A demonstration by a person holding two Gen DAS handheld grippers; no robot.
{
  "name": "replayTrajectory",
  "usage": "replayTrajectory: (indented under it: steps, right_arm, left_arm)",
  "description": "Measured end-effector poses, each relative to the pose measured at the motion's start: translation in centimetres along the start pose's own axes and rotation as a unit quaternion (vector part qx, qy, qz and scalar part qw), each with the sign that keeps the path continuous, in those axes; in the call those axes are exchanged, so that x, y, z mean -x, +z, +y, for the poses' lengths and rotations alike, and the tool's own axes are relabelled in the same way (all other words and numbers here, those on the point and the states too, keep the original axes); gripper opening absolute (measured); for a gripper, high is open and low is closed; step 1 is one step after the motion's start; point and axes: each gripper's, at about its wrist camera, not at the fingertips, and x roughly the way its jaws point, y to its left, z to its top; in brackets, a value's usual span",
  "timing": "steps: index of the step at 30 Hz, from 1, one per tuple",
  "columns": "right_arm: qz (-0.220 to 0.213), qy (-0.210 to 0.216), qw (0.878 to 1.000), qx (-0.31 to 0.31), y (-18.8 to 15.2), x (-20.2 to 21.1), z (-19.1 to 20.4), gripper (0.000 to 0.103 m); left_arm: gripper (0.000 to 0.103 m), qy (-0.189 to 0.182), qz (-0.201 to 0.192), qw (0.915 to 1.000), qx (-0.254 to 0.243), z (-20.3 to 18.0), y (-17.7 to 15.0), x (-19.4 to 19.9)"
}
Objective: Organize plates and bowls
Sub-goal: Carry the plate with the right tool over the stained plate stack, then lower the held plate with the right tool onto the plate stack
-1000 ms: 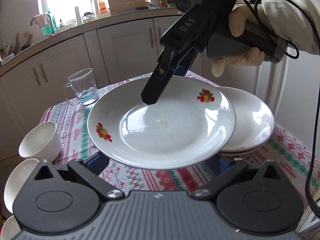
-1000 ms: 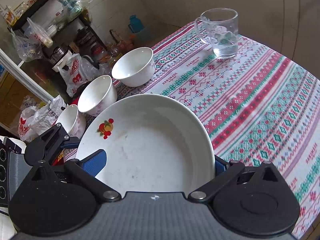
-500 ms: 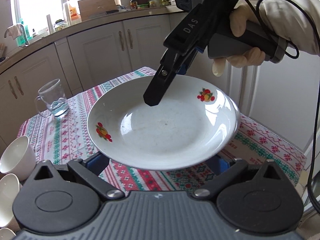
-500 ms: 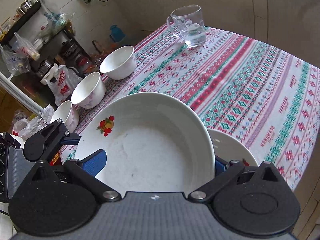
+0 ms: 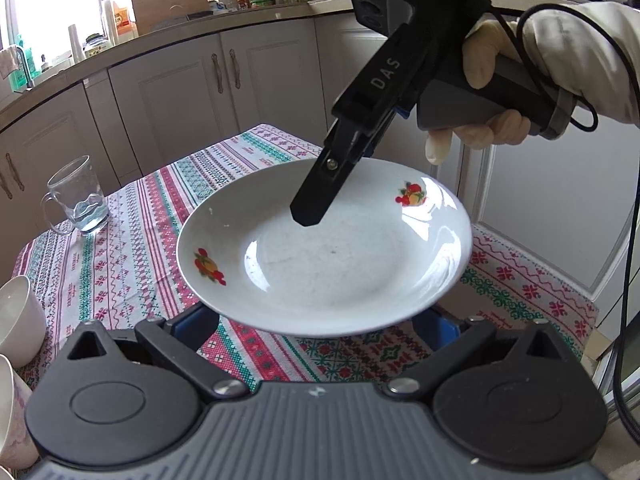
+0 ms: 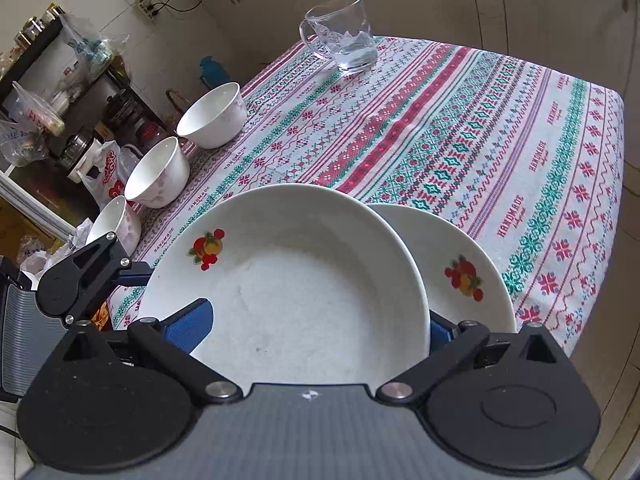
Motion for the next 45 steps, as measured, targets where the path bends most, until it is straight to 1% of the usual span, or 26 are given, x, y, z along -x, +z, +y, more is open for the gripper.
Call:
replayTrajectory:
  steps: [8, 21, 27, 29, 31, 35, 41, 45]
  right_arm:
    - [0.006, -0.007, 1.000, -0.012, -0.6, -0.7, -1.0, 0.103]
    - [0.028, -0.024, 0.999, -0.017, -0.6, -1.0, -1.4, 0.103]
    - [0.036, -0.038, 0.998, -0.020, -0.7, -0.8, -1.4, 0.103]
    - [0.036, -0.044, 0.998, -0.022, -0.8, -0.6, -1.5, 0.103]
    - [0.036, -0.044, 0.998, -0.025, -1.0, -0.4, -1.6, 0.103]
    - [0.038, -0.049, 0.998, -0.025, -1.2, -0.3, -1.4, 0.103]
    - [0.038, -0.055, 0.997, -0.029, -1.6, 0.3, -1.2, 0.103]
    - [0.036, -0.059, 0.997, -0.031, -1.9, 0.8, -1.0, 0.103]
  left_arm:
    - [0.102, -0.001, -0.002, 1.0000, -0.009, 0.1, 0.3, -0.4]
    - [0.102, -0.012, -0.013, 0.9996, -0.023, 0.5, 0.3, -0.8]
    - [0.102, -0.014, -0.018, 0.9994, -0.025, 0.8, 0.2, -1.0]
    - [0.102, -0.013, -0.023, 0.9991, -0.033, 0.6, 0.1, -0.9]
    - [0.102, -0.010, -0.025, 0.9989, -0.038, 0.5, 0.1, -1.0]
    - [0.102, -0.014, -0.028, 0.9988, -0.037, 0.5, 0.1, -1.0]
    - [0.102, -0.018, -0.039, 0.9978, -0.051, 0.3, 0.4, -0.9]
    - [0.102, -0.020, -0.037, 0.9981, -0.046, 0.5, 0.4, -1.2]
